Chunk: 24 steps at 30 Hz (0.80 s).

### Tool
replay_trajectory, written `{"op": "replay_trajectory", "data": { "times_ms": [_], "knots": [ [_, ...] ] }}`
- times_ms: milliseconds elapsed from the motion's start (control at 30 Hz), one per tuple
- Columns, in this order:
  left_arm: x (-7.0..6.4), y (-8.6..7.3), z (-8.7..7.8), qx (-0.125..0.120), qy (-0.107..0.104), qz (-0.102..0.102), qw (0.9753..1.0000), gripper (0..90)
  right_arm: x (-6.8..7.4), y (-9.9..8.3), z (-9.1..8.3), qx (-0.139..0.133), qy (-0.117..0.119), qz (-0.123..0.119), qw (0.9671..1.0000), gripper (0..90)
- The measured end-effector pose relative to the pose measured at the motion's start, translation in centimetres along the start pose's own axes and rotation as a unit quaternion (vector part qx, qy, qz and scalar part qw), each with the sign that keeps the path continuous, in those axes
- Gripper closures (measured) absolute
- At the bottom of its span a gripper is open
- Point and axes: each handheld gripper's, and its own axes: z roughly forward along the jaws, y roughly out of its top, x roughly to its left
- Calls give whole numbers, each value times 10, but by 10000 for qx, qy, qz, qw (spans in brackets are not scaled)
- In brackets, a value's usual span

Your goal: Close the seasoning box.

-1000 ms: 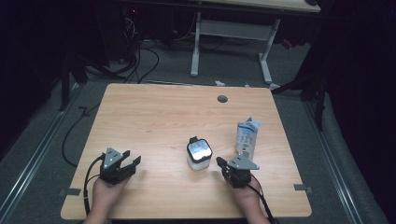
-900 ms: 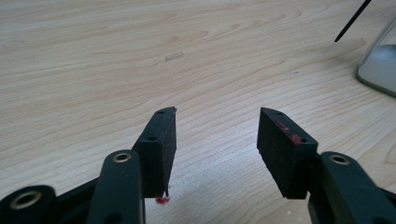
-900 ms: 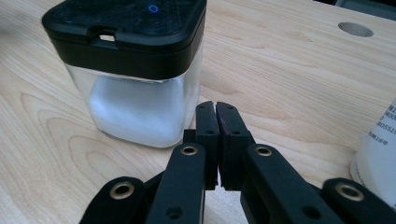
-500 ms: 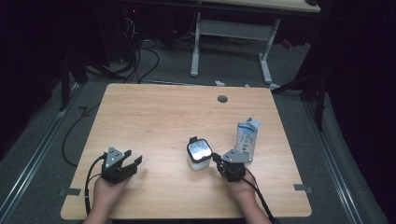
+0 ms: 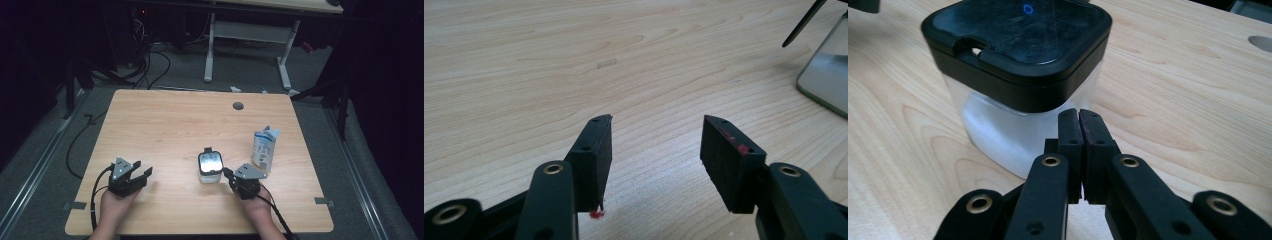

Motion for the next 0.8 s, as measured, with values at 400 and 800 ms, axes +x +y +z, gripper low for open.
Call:
{"op": "replay_trajectory", "data": {
  "times_ms": [400, 800],
  "knots": [
    [0, 0, 0, 2, -21, -4, 10000, 469, 12, -1, -1, -53, 138, -23, 9999, 882],
    [0, 0, 0, 10, -80, -17, 10000, 472, -4, -6, -5, 32, -15, 76, 10000, 807]
  ]
}}
